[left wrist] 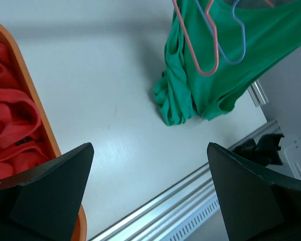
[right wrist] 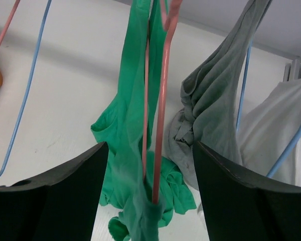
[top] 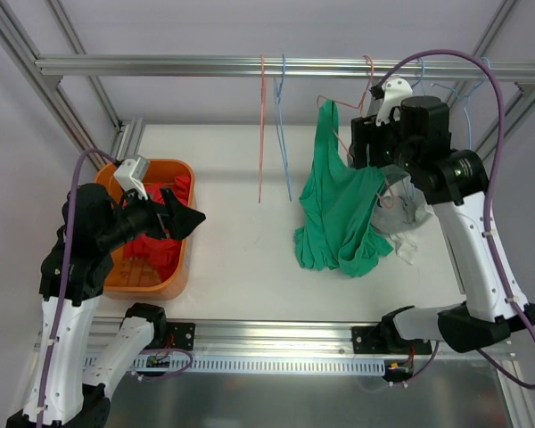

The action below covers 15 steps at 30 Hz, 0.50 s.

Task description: Remove the tank top from the hanger

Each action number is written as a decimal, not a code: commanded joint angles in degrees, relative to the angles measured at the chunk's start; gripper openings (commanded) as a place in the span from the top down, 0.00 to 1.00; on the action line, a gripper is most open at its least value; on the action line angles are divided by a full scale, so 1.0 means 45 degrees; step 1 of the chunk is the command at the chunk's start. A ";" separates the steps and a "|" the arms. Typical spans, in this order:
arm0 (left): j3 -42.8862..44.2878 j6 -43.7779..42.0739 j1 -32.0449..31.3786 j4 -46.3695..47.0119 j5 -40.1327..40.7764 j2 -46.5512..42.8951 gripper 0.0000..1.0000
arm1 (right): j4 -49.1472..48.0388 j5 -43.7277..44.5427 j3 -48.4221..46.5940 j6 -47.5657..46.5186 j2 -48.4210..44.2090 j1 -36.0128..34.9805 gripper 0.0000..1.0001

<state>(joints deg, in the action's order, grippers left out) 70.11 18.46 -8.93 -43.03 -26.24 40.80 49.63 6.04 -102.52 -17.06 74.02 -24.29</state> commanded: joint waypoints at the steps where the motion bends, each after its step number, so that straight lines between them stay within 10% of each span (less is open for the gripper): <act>1: -0.0929 -0.0547 0.0051 0.0147 -0.1610 -0.0120 0.01 | -0.0149 -0.0892 -0.1434 -0.0876 0.0776 0.0534 0.29; 15: -0.2786 -0.0469 0.0031 0.0987 -0.2411 -0.0394 0.01 | 0.0007 -0.2163 -0.2218 -0.0389 0.1345 0.0711 0.70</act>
<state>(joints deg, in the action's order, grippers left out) 58.54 16.99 -8.93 -41.15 -34.17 39.29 50.02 -1.87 -109.84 -19.11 81.52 -21.21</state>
